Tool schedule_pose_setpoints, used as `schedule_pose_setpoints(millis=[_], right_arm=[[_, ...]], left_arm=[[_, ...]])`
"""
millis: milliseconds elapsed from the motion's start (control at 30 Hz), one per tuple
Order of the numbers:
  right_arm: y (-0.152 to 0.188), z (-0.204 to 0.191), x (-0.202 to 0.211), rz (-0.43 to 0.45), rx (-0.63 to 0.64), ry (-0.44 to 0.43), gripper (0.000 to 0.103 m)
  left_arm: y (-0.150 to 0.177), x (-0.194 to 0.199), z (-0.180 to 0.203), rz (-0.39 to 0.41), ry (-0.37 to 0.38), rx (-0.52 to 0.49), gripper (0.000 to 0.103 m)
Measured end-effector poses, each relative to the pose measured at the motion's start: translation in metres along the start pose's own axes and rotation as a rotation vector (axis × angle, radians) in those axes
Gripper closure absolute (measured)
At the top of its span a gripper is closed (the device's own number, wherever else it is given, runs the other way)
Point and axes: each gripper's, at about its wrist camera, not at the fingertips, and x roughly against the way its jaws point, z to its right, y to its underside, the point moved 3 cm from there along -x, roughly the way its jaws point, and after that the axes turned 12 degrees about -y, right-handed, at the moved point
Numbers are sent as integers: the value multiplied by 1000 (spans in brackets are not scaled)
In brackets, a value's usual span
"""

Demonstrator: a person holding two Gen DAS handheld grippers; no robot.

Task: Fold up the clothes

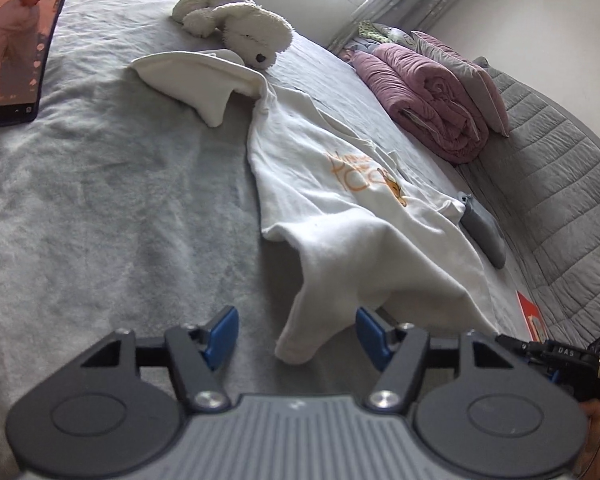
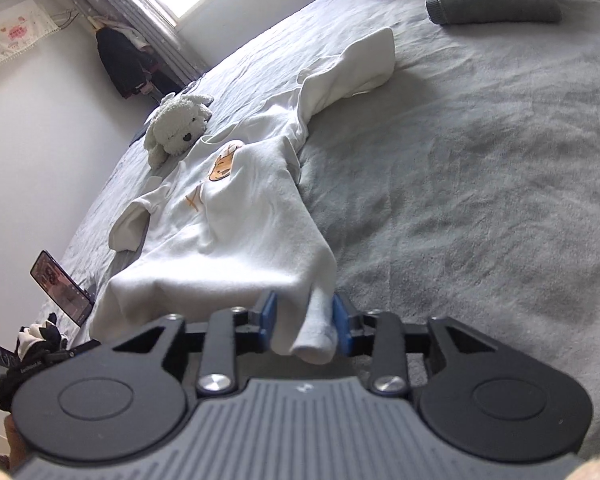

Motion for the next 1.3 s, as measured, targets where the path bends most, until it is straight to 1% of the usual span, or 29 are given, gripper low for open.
schedule_pose_setpoints(millis=[33, 67, 100, 133, 200, 233, 300, 433, 633, 733, 1000, 1233, 1300], right_arm=[[1, 1, -2, -2, -7, -16, 57], [4, 2, -4, -5, -9, -24, 57], [6, 2, -7, -8, -3, -23, 57], [9, 1, -11, -16, 20, -10, 57], [13, -4, -16, -34, 75, 18, 76], [14, -7, -17, -43, 94, 22, 83], [12, -11, -11, -35, 98, -3, 86], [1, -25, 11, -9, 120, -27, 88], [-11, -46, 35, -38, 92, -60, 91], [-6, -43, 35, -64, 90, -42, 91], [9, -36, 35, -134, 88, 10, 92], [28, -14, 21, -201, 65, 63, 92], [31, -8, 18, -214, 57, 73, 92]], left_arm=[[1, -1, 1, 1, -4, -6, 54], [3, -3, 3, 1, -8, -13, 58], [3, -4, 4, -3, -10, -10, 66], [3, -5, 4, -7, -11, -5, 79], [3, -4, 7, -10, -15, 2, 90], [2, -2, 8, -6, -19, 2, 90], [0, 8, 12, 10, -24, -2, 92], [-8, 36, 16, 26, 12, 24, 94], [-11, 58, 16, -51, 40, 75, 96], [-7, 62, 15, -83, 55, 85, 96], [5, 55, 2, -120, -24, 46, 97], [16, 39, -9, -162, -103, -4, 97], [19, 34, -12, -174, -114, -12, 97]])
